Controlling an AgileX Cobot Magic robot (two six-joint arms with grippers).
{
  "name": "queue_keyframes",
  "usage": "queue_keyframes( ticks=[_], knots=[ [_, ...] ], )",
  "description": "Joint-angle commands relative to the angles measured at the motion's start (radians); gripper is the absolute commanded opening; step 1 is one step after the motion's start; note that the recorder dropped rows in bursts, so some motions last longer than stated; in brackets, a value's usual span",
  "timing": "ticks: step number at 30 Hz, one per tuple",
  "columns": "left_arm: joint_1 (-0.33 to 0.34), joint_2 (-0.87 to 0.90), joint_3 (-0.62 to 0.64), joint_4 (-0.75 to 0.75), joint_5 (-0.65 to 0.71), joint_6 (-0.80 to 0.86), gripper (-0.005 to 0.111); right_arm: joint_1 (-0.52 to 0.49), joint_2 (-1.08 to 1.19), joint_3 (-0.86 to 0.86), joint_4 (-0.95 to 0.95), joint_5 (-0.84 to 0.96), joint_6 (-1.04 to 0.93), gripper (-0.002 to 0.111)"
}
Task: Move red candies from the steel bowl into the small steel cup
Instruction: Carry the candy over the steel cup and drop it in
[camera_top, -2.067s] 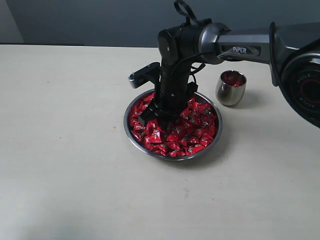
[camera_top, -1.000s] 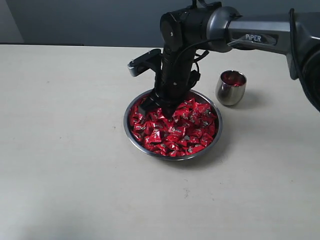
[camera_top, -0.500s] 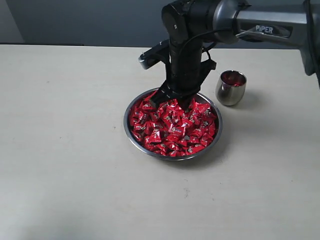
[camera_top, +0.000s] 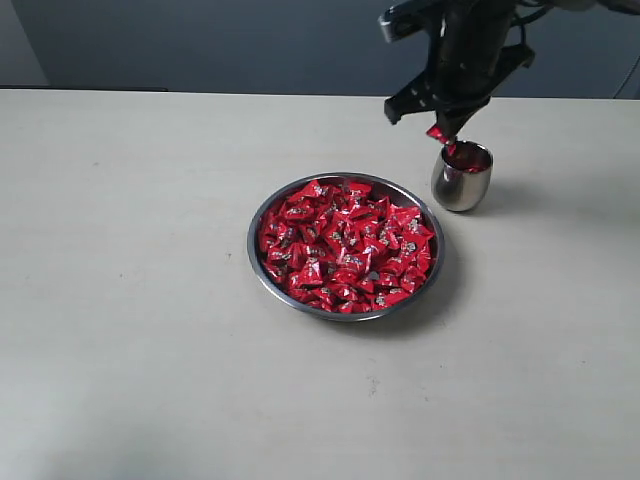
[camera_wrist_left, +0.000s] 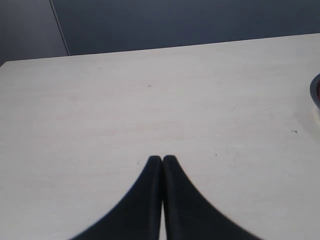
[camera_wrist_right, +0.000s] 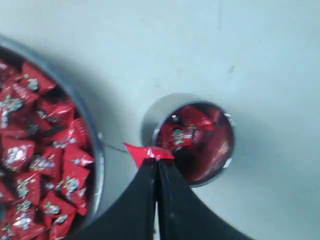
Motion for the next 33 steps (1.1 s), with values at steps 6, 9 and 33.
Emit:
queue_keyframes(
  ticks=[6, 9, 33],
  knots=[
    [0.000, -0.005, -0.008, 0.002, -0.008, -0.005, 0.000, -0.118, 0.009, -0.035, 0.051, -0.055, -0.035, -0.001],
    [0.000, -0.005, -0.008, 0.002, -0.008, -0.005, 0.000, -0.118, 0.035, -0.035, 0.058, -0.063, -0.037, -0.001],
    [0.000, -0.005, -0.008, 0.002, -0.008, -0.005, 0.000, -0.118, 0.081, -0.035, 0.064, -0.025, -0.035, -0.001]
  ],
)
